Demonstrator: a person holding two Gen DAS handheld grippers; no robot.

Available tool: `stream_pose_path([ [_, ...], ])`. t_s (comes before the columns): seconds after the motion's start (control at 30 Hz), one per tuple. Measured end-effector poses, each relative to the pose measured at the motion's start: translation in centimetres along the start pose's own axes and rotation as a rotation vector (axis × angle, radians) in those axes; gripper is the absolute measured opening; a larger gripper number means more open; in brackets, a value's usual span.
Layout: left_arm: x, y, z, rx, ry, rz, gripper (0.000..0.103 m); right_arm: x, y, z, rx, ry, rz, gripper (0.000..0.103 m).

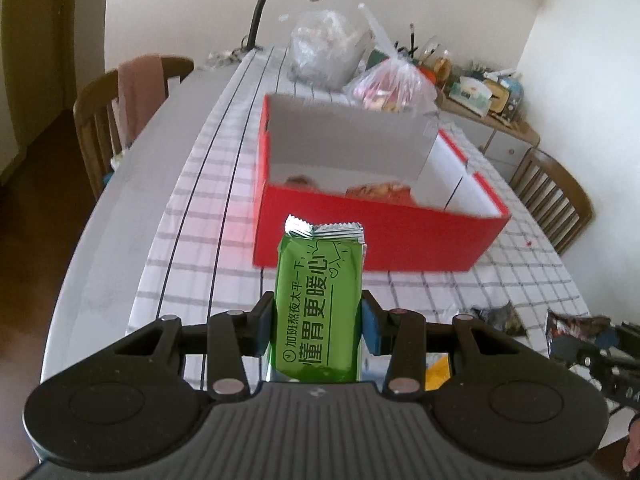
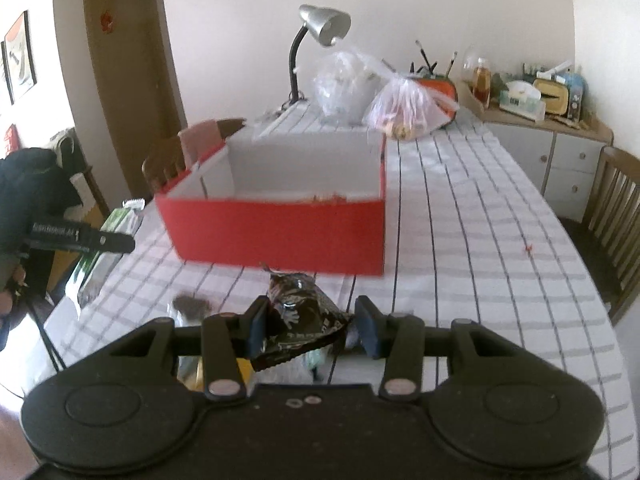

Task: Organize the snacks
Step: 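Lower both packets into the red box and open both tools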

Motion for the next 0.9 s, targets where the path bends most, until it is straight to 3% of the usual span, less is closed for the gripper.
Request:
stream_pose_path([
  [0.3,-0.9,-5.5,-2.8,0.034,-0.012,-0.073,0.042,2.0,-7.1,-0.6,-0.029,0.045,-0.045,0.045],
  [0.53,0.8,-9.7,-3.8,0.049,-0.073,-0.092,0.042,5.5,-11.1,-1.3,-0.060,0.099,-0.023,0.045],
  [0.9,6.2,-14.9,-3.4,0.048,-0.155,-0.024,0.042,11.8,-14.5,-1.1,-0.088,0.094,0.075,0.045],
])
Point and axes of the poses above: each gripper's, at about its wrist camera, not at the fingertips, and x roughly the way its jaws point, z to its left, y to its underside, the point moved 1 cm from there along x, roughly the way its jaws point, and after that the axes turned 8 degrees about z, right-handed, at the moved point
